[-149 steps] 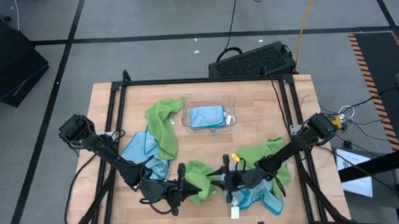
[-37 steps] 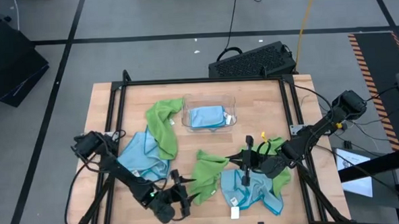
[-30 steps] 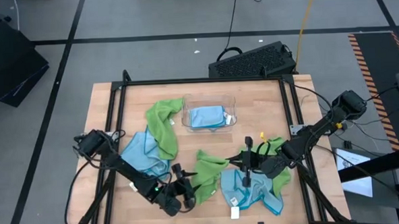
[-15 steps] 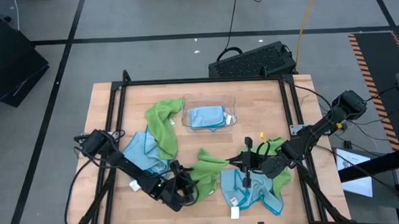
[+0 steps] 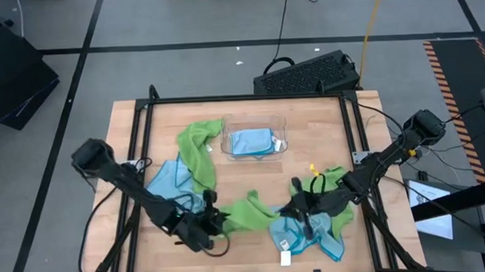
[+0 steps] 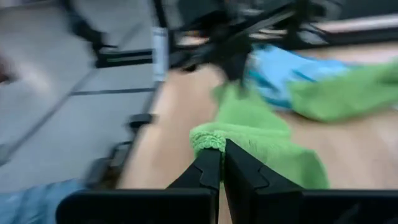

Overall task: Fold microfiber towels
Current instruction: Fold the bottom left green microfiber cloth

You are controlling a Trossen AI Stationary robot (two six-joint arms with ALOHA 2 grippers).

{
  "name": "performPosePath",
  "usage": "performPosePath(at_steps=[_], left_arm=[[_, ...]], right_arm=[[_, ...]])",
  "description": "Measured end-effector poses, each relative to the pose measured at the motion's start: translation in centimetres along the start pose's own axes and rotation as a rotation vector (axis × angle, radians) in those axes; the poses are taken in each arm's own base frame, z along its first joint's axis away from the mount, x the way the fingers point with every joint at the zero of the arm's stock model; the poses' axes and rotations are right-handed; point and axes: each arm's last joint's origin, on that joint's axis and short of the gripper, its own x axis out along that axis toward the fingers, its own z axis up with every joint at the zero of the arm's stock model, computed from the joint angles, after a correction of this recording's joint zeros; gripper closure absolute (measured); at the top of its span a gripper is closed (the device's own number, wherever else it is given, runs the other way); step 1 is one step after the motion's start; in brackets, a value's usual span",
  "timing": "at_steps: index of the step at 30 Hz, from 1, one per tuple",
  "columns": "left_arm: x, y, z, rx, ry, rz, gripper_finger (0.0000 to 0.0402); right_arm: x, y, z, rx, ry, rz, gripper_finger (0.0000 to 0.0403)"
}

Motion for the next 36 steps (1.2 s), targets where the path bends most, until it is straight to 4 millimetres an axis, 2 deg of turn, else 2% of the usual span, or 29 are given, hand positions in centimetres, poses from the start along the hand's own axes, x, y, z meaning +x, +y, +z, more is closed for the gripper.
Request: performPosePath(at_steps=[2,5,6,10,16,20,24,27,30,36], left_arm=[[-1.5,1.4,0.3,0.04,-0.008,0.106,0.0392],[-3.4,4.3,-0.2,-0.023,0.012,0.446,0.039],[-3.7,5.0,-0.3,-0.04,0.015,0.499,0.0389],[-4.0,6.0,-0.2,-0.064,0.023,0.466,0.0351],[-2.8,5.6,0.1,-0.197,0.0,0.38,0.0231],[-1.8,4.9,0.0,-0.262,-0.001,0.365,0.0175],[-0.5,4.3,-1.0,-0.22,0.073,0.363,0.0149],[0.3,4.7,-1.8,-0.247,0.135,0.395,0.0138],[1.1,5.4,-2.4,-0.279,0.176,0.43,0.0126],[2.5,7.7,-2.8,-0.228,0.249,0.468,0.0108]], right_arm=[[-0.2,0.7,0.2,-0.041,-0.023,0.055,0.0399],[-0.5,1.4,0.4,-0.083,-0.065,0.089,0.0399],[-0.5,1.5,0.5,-0.086,-0.077,0.095,0.0399],[-0.5,1.5,0.6,-0.082,-0.094,0.074,0.0399],[-0.3,0.5,0.6,-0.081,-0.092,-0.038,0.0399],[0.0,-0.5,-0.1,-0.045,-0.071,-0.074,0.0399],[0.2,-1.4,-0.8,-0.01,-0.052,-0.102,0.0399],[0.3,-1.8,-1.0,0.004,-0.047,-0.116,0.0399],[0.4,-2.0,-1.0,0.006,-0.046,-0.123,0.0399],[0.6,-2.6,-0.9,0.004,-0.037,-0.147,0.0399]])
